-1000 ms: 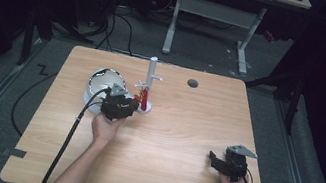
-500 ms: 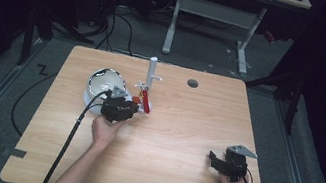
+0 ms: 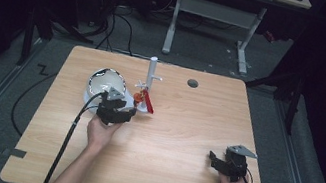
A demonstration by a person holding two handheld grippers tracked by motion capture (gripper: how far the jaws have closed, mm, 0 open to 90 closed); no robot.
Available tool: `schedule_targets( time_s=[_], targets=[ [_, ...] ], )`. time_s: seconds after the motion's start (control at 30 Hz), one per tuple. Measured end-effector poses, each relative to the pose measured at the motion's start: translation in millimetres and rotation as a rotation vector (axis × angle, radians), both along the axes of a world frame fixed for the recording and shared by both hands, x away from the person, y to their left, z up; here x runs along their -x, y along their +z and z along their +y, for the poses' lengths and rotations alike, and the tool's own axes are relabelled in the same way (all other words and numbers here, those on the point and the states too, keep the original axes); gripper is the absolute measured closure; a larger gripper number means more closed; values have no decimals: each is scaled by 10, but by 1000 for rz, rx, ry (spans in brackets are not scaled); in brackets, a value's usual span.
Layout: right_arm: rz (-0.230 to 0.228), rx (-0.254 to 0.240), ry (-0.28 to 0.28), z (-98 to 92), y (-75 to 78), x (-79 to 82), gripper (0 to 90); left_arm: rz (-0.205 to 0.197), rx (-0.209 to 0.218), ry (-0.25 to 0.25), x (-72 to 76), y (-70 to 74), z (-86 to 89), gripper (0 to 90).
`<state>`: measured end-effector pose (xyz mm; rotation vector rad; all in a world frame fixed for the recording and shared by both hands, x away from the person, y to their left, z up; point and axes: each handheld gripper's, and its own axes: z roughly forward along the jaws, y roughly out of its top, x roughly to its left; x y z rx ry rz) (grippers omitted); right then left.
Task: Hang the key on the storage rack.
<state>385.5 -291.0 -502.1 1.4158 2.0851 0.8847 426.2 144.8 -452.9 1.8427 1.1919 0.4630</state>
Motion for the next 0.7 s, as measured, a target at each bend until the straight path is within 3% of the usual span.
schedule_targets(
  time_s=[0.17, 0.7],
  targets=[
    [0, 0, 0, 0, 0, 0, 308, -7, -9, -9, 54, 38, 3, 436],
    [0, 0, 0, 0, 0, -1, 308, -20, 33, 18, 347, 36, 204, 419]
  ],
)
